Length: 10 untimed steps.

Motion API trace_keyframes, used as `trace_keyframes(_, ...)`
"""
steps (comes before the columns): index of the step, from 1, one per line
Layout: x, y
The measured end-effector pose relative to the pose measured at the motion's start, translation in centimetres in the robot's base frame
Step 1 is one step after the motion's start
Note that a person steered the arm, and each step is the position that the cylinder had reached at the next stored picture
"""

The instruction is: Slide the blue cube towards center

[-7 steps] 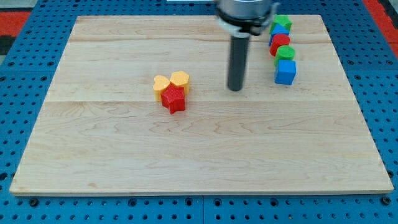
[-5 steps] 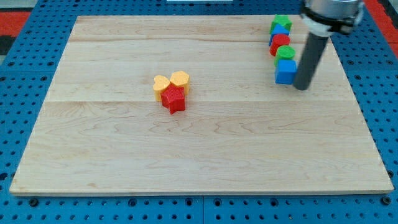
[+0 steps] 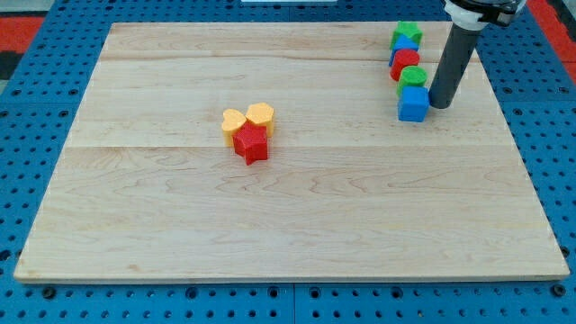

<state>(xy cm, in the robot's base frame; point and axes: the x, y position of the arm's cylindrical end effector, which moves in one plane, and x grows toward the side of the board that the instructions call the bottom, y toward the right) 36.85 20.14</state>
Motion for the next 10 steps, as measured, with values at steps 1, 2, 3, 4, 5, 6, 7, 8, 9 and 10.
trace_keyframes(1,0.0,-0.3)
trace_keyframes(2,0.1,-0.8)
trace_keyframes(3,0.3,-2.5)
trace_keyframes(4,0.4,-4.2)
trace_keyframes(5,0.4,-6.5)
trace_keyframes(6,2.4,-6.4)
trace_keyframes(7,1.9,-8.7)
trace_keyframes(8,0.8,-14.6)
trace_keyframes(9,0.0,-16.6)
trace_keyframes(10,-2.4,-16.3)
